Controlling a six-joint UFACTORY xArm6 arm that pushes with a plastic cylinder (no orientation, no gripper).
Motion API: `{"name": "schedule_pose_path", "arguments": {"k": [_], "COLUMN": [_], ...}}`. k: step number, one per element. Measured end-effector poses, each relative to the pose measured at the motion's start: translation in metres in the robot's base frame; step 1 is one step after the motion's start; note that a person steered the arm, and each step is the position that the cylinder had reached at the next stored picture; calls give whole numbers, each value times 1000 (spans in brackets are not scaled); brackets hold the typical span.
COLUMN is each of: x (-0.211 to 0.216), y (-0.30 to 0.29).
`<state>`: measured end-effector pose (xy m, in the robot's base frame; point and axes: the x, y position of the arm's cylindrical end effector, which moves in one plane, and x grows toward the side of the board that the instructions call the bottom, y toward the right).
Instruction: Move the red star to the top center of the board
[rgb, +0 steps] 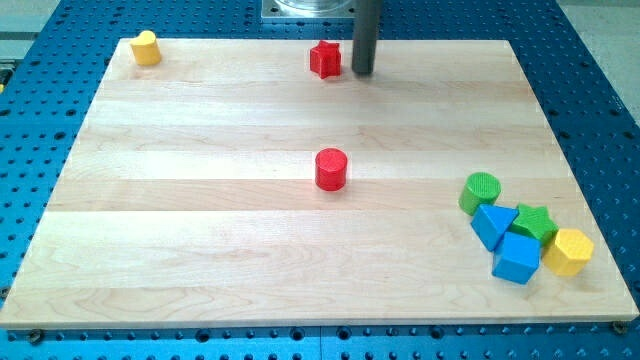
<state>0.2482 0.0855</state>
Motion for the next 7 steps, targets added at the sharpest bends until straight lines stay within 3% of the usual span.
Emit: {"name": "schedule_pose_path", "arguments": {"k": [2, 7], "x": [-23, -2], "y": [-36, -40]}}
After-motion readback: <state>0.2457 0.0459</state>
